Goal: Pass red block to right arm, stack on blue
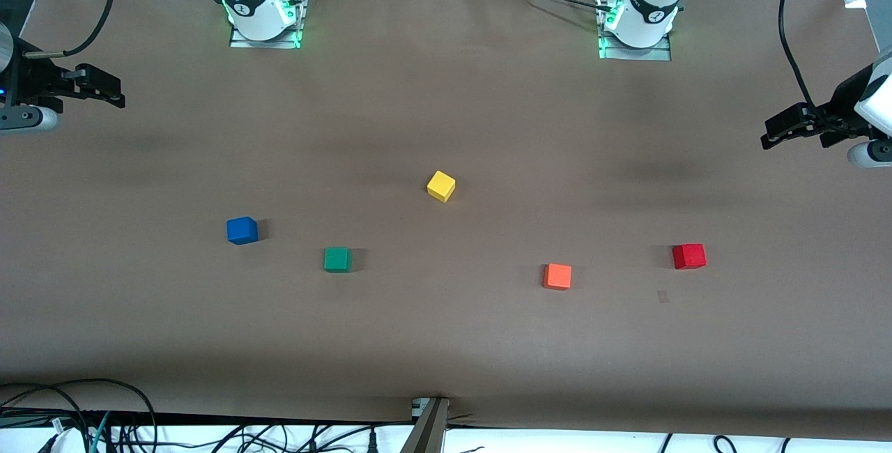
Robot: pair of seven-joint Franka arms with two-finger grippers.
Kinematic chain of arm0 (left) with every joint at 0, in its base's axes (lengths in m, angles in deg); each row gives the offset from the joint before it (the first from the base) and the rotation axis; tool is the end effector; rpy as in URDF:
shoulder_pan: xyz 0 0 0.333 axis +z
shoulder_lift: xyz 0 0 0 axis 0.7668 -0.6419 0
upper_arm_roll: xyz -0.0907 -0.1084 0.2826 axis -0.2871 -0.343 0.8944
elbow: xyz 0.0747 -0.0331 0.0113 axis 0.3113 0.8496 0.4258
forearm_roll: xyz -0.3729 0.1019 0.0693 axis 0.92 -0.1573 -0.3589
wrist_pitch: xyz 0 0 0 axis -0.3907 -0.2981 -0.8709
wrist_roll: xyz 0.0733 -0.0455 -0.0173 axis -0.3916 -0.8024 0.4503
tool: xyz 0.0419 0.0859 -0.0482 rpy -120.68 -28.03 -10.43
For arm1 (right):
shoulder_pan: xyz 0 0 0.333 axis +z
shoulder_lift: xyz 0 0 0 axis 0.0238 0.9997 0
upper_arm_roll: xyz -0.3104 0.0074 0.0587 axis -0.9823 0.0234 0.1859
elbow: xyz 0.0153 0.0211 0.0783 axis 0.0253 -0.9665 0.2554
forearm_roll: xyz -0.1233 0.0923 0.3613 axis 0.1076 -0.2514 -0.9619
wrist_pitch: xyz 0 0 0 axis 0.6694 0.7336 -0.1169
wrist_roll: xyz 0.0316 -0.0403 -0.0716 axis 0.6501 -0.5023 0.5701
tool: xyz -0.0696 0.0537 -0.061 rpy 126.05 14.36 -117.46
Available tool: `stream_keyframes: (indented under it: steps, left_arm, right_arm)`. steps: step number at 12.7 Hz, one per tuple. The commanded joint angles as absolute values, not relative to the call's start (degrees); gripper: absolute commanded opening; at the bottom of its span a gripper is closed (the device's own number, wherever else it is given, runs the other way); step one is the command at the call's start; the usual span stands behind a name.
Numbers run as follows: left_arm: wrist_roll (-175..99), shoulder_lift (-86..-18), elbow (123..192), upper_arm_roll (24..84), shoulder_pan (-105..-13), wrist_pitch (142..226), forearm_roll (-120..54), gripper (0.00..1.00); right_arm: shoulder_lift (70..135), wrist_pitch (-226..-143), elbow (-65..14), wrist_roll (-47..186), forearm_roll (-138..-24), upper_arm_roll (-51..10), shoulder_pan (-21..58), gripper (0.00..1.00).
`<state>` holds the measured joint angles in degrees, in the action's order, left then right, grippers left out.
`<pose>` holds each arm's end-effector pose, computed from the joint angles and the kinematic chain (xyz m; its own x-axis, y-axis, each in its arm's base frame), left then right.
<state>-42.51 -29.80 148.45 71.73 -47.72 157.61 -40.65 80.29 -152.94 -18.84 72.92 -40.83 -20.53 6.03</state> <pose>0.5710 0.0172 0.5897 0.9964 0.0686 -0.0504 0.0696 -0.9974 0.0183 0.5450 -0.0131 0.5903 0.9768 0.1311 -0.1693 0.1377 -0.9901 0.0280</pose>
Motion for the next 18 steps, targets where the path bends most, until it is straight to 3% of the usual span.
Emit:
stream_keyframes:
  steps: [1, 18]
  left_arm:
    - [-42.03, -30.44, 147.2, 71.09, -47.17, 156.17, -40.63, 1.0]
    - [-42.03, -30.97, 147.03, 71.53, -47.08, 156.34, -40.72, 1.0]
  right_arm:
    - [80.69, -151.82, -17.49, 73.83, -40.36, -20.69, 5.85, 1.0]
    - [80.69, -151.82, -17.58, 73.03, -42.38, -20.96, 5.41, 1.0]
